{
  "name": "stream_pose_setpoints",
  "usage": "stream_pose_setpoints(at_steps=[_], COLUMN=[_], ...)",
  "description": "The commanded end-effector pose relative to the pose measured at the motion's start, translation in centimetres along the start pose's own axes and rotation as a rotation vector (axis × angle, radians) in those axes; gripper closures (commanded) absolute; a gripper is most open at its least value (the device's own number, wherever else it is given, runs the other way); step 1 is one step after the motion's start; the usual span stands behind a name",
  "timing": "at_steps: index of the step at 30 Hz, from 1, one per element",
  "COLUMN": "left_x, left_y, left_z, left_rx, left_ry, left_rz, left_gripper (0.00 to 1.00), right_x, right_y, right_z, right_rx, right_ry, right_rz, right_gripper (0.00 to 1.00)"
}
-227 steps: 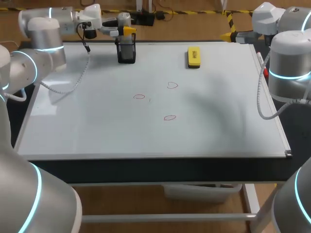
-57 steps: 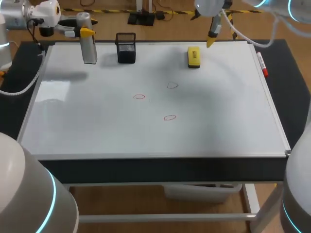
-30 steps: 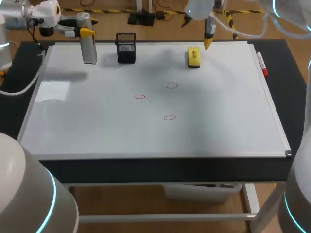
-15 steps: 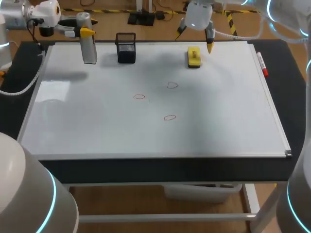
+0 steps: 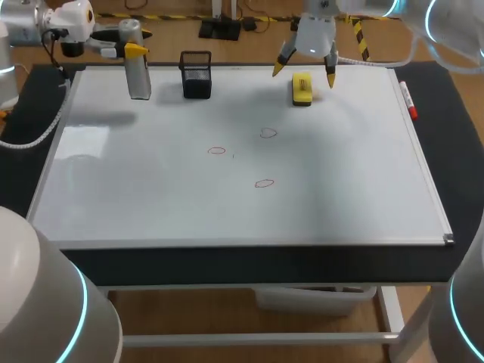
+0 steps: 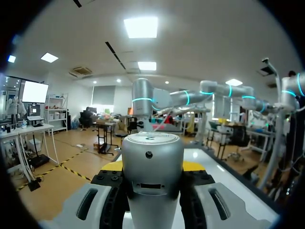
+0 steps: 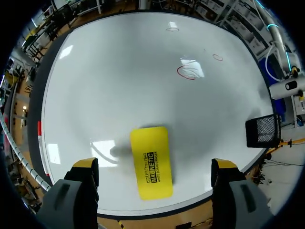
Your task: Pick up the inspection probe, press it on each red-marked spot on the whiteboard one by one, put down the probe, pick up the eraser, and wipe off all the red marks.
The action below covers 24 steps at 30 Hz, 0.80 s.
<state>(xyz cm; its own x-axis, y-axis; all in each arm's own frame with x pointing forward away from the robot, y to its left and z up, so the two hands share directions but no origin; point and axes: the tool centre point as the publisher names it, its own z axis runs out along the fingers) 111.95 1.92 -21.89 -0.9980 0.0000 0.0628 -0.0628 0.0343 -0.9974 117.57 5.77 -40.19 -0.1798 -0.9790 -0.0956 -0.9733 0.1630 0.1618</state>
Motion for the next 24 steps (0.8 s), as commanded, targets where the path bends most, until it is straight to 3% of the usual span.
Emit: stream_pose_setpoints(at_steps=[1,24], left_x=[0.3,0.3], left_y=[-0.2,-0.2], left_z=[0.2,0.2], left_rx=[-0.004,-0.004], left_ry=[-0.008,-0.008], left_rz=[0.002,0.002], left_gripper=[1.0,1.0], right_x=[-0.1,0.6], right_y=[0.3,-1.6], right_z=[0.1,1.6], right_rx=[0.002,-0.016], right_ry=[0.055,0.12], right_rz=[-0.003,-0.013], right_gripper=[0.0,0.0])
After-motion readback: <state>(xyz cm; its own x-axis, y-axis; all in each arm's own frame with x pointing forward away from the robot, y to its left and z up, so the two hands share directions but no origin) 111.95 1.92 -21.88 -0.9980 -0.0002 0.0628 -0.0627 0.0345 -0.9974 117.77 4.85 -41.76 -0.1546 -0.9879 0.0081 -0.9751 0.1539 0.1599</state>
